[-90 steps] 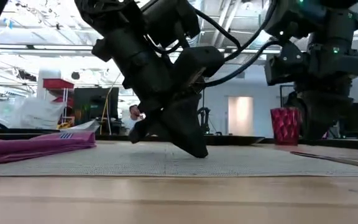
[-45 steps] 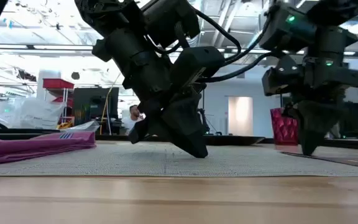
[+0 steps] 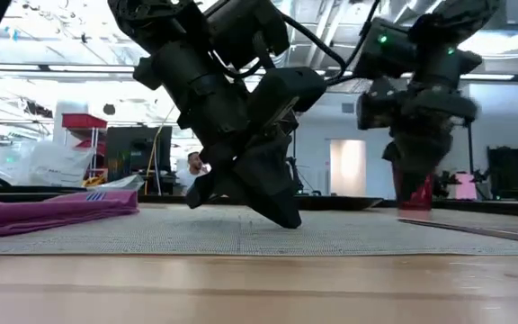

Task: Set table place
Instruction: Put the blue table knife on the gray table mat

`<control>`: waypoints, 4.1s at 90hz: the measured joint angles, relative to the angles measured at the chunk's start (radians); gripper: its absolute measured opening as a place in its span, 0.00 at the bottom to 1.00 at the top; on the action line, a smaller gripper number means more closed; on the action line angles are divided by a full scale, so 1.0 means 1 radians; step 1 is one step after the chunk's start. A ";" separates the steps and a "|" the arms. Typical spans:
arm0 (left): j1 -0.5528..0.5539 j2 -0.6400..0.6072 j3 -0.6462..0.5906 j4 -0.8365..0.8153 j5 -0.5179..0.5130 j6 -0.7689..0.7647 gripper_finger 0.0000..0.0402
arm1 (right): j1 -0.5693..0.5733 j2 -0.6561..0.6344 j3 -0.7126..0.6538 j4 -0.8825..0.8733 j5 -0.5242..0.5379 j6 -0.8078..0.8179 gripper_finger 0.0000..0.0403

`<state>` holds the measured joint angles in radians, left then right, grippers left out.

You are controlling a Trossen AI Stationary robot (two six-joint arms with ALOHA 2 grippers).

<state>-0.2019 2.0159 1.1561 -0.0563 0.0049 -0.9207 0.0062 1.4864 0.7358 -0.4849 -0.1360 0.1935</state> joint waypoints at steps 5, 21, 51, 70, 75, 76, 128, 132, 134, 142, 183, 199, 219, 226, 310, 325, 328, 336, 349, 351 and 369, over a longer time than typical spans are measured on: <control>0.000 0.000 0.000 0.000 0.001 0.000 0.00 | 0.039 -0.001 0.000 -0.022 0.001 0.007 0.00; 0.013 0.000 0.000 0.000 0.017 0.001 0.00 | 0.138 0.002 0.000 -0.017 0.001 0.019 0.00; 0.022 0.000 0.000 -0.004 0.036 0.023 0.00 | 0.125 0.006 -0.042 0.089 -0.063 0.042 0.00; 0.022 0.000 0.000 -0.004 0.035 0.025 0.00 | 0.078 0.008 -0.059 0.112 -0.077 -0.023 0.00; 0.022 0.000 0.000 -0.004 0.035 0.026 0.00 | 0.066 0.008 -0.059 0.122 -0.087 -0.029 0.00; 0.022 0.000 0.000 -0.004 0.035 0.026 0.00 | 0.064 0.008 -0.059 0.125 -0.091 -0.031 0.00; 0.033 0.000 0.002 -0.019 0.043 0.048 0.00 | -0.032 0.122 -0.032 0.217 -0.192 -0.139 0.00; 0.035 0.000 0.001 -0.015 0.045 0.048 0.00 | -0.052 0.128 -0.030 0.221 -0.187 -0.160 0.00; 0.035 0.000 0.001 -0.013 0.045 0.048 0.00 | -0.063 0.134 -0.027 0.221 -0.188 -0.170 0.00; 0.038 0.000 0.000 -0.010 0.044 0.048 0.00 | -0.105 0.153 -0.010 0.213 -0.192 -0.213 0.00; 0.040 0.000 0.000 -0.006 0.052 0.057 0.00 | -0.158 0.092 0.141 0.035 -0.042 -0.306 0.00; 0.040 0.000 0.000 -0.006 0.055 0.071 0.00 | -0.155 0.084 0.106 -0.011 -0.045 -0.330 0.00; 0.038 0.000 0.000 -0.006 0.061 0.062 0.00 | -0.130 0.092 0.075 0.009 -0.057 -0.342 0.00; 0.038 0.000 0.000 -0.012 0.067 0.060 0.00 | -0.130 0.092 0.074 0.014 -0.058 -0.348 0.00; 0.061 -0.001 0.000 -0.120 0.218 0.095 0.00 | -0.122 0.187 0.075 0.122 -0.154 -0.379 0.00; 0.062 -0.001 0.000 -0.119 0.233 0.095 0.00 | -0.147 0.186 0.084 0.129 -0.152 -0.429 0.00; 0.062 -0.001 0.000 -0.117 0.233 0.095 0.00 | -0.157 0.186 0.092 0.129 -0.148 -0.437 0.00; 0.062 -0.001 0.000 -0.113 0.237 0.095 0.00 | -0.182 0.186 0.117 0.132 -0.144 -0.466 0.00; 0.062 -0.001 0.000 -0.107 0.238 0.092 0.00 | -0.214 0.214 0.155 0.158 -0.143 -0.490 0.00; 0.062 -0.001 0.000 -0.104 0.238 0.087 0.00 | -0.218 0.223 0.163 0.152 -0.143 -0.492 0.00; 0.062 -0.001 0.000 -0.102 0.243 0.073 0.00 | -0.206 0.189 0.173 0.032 -0.125 -0.479 0.00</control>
<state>-0.1394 2.0150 1.1557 -0.1579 0.2478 -0.8480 -0.2002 1.6757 0.9092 -0.4529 -0.2607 -0.2860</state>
